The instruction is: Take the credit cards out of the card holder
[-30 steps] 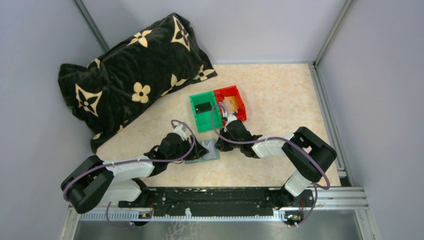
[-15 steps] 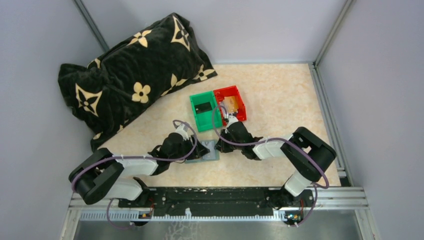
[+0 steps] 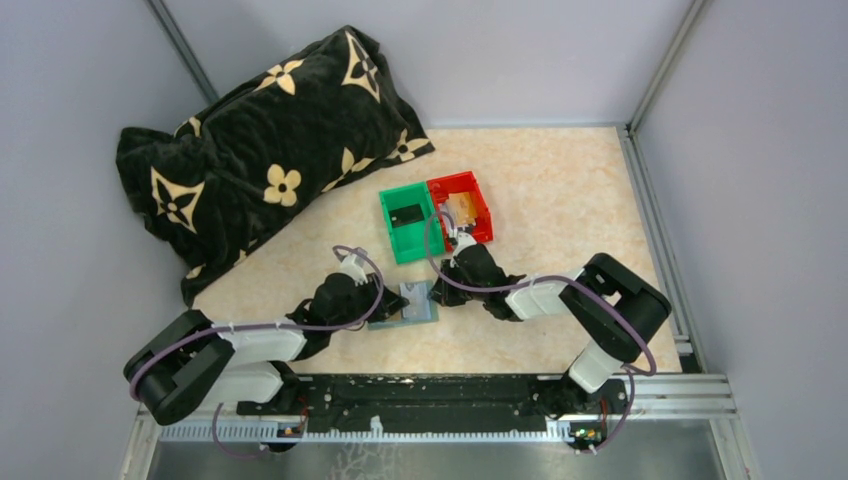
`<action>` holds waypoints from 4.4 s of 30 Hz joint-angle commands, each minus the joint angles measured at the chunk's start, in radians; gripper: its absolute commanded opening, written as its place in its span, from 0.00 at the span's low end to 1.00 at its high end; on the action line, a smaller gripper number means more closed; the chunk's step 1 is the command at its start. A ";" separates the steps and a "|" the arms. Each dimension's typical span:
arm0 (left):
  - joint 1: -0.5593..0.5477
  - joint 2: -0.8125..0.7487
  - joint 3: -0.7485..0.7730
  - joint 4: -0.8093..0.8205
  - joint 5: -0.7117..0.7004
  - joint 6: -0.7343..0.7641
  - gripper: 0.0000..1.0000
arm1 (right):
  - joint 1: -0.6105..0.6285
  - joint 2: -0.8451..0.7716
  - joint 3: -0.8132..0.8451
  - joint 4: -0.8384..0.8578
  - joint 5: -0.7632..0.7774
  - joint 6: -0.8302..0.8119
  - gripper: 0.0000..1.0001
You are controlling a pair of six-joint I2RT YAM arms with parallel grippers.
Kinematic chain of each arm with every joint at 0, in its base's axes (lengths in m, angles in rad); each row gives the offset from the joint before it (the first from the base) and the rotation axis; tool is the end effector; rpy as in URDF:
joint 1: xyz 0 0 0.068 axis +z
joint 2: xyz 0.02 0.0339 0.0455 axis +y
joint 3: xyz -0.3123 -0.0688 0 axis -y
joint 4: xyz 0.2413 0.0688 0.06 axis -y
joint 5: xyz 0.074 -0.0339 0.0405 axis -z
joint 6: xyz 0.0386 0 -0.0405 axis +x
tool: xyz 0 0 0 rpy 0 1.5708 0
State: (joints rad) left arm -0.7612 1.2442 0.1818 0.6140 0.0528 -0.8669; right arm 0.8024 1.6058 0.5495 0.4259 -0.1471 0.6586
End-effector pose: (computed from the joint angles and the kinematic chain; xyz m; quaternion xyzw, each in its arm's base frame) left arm 0.1370 -0.1333 0.1789 -0.0307 0.8459 -0.4022 0.3490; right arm 0.1992 0.2143 0.1789 -0.0971 0.8844 0.3503 0.2928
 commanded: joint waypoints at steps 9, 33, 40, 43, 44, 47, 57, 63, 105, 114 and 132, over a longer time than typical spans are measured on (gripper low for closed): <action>0.010 0.085 0.009 0.144 0.037 -0.025 0.40 | 0.031 0.030 -0.010 0.028 -0.012 0.007 0.00; 0.010 0.306 0.016 0.434 0.153 -0.092 0.38 | 0.042 0.067 -0.032 0.061 -0.013 0.021 0.00; 0.016 0.251 -0.004 0.396 0.134 -0.088 0.23 | 0.041 0.070 -0.037 0.052 0.005 0.023 0.00; 0.033 0.169 -0.042 0.340 0.118 -0.083 0.23 | 0.037 0.073 -0.036 0.048 0.006 0.025 0.00; 0.041 0.136 -0.051 0.311 0.113 -0.079 0.23 | 0.036 0.076 -0.037 0.049 0.005 0.025 0.00; 0.052 0.033 -0.073 0.227 0.070 -0.055 0.24 | 0.034 0.083 -0.035 0.059 -0.001 0.028 0.00; 0.078 -0.150 -0.074 0.011 0.034 0.004 0.22 | 0.035 0.094 -0.030 0.072 -0.014 0.035 0.00; 0.102 -0.243 -0.063 -0.165 -0.001 0.028 0.01 | 0.034 0.083 -0.030 0.059 -0.011 0.031 0.00; 0.127 -0.505 -0.077 -0.030 0.254 0.027 0.84 | -0.058 -0.289 0.088 0.070 -0.319 0.053 0.00; 0.128 -0.606 -0.040 -0.301 0.179 0.137 0.86 | -0.367 -0.162 0.659 -0.783 -0.136 -0.433 0.00; 0.129 -0.566 -0.048 -0.340 0.177 0.176 0.86 | -0.368 0.282 0.953 -0.964 0.054 -0.521 0.00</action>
State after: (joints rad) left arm -0.6327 0.6827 0.1200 0.2840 0.2409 -0.7162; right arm 0.4294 1.9034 1.4860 -0.5568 -0.1303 0.1547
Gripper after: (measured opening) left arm 0.865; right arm 0.008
